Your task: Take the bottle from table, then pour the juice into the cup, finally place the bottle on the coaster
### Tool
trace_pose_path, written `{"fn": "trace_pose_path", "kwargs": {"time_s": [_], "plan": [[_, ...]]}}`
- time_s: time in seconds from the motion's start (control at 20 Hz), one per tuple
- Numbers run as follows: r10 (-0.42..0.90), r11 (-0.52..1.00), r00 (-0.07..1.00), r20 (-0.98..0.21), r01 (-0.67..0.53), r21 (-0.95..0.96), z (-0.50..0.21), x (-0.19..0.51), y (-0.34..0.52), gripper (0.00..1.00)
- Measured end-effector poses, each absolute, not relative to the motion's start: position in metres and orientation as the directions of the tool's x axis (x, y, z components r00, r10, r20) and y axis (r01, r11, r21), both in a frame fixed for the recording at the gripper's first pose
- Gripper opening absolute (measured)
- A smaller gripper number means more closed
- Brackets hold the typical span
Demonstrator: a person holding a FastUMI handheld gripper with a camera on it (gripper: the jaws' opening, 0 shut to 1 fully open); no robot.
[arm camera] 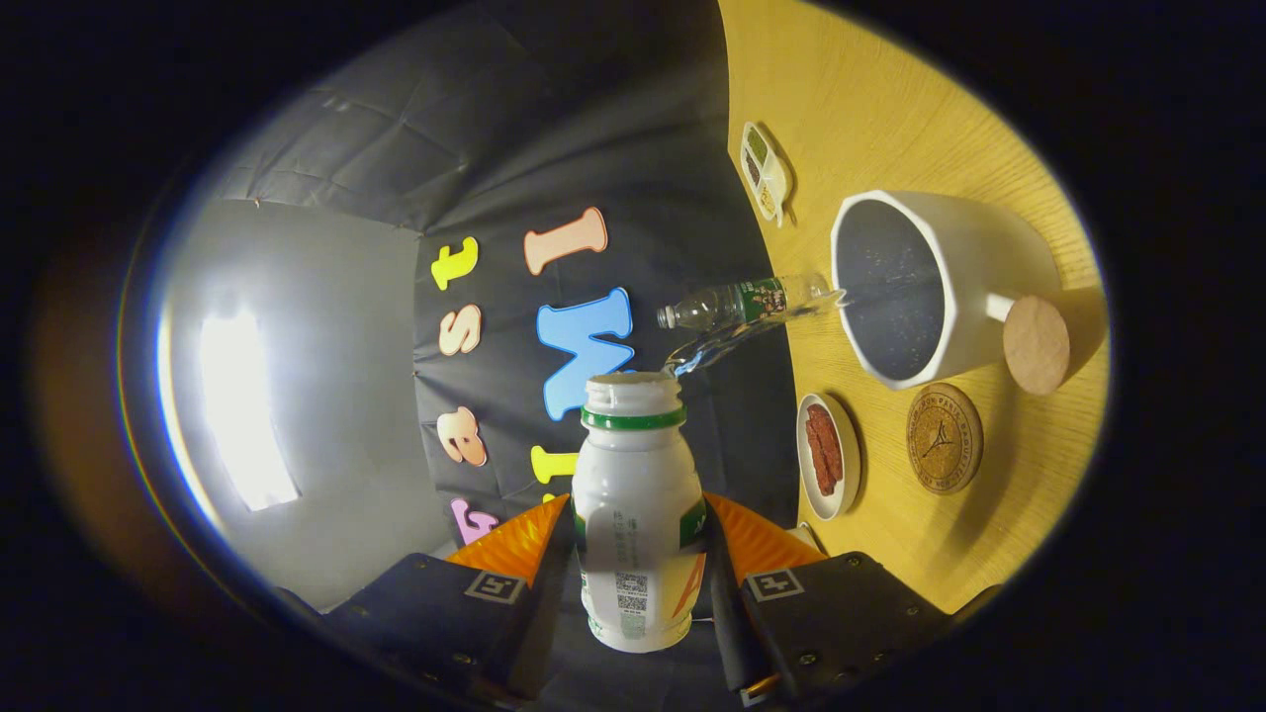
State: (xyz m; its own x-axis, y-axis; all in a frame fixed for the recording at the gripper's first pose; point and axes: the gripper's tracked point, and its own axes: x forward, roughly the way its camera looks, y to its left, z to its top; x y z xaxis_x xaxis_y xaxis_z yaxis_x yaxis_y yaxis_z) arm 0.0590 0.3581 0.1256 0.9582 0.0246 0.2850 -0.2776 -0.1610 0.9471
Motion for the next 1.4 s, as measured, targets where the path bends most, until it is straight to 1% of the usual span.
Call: {"fn": "trace_pose_path", "kwargs": {"time_s": [1.4], "plan": [[0.001,-0.233,0.951,0.310,-0.301,0.925,0.1318,0.0534,0.3610,0.67]]}}
